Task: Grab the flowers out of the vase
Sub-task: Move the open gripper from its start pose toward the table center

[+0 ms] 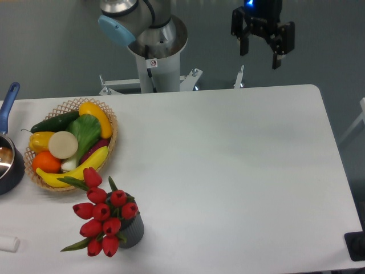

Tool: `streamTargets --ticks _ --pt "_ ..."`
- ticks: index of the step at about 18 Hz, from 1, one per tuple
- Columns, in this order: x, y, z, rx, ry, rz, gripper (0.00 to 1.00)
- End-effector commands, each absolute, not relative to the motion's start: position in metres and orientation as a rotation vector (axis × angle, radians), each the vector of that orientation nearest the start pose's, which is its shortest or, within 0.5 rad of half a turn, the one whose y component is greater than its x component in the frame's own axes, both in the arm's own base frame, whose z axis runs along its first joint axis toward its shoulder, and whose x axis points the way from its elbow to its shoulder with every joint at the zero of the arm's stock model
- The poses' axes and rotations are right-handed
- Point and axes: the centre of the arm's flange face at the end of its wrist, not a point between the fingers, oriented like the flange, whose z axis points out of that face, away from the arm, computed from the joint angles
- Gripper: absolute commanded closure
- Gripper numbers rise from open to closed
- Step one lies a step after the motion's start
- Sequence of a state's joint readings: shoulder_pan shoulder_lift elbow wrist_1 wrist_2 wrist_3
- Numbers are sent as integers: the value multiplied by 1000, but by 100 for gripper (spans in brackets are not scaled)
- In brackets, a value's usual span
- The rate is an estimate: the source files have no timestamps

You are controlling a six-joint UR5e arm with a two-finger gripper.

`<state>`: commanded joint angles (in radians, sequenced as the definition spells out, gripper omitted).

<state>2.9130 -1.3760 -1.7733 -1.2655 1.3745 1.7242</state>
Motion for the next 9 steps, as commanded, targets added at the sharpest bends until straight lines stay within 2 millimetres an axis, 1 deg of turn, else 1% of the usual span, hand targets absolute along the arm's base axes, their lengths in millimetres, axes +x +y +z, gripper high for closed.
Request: streamTargets --ticks 7,9 --pt "-387 249 513 -2825 590 420 0" --pt "-388 251 510 -2792 576 402 0"
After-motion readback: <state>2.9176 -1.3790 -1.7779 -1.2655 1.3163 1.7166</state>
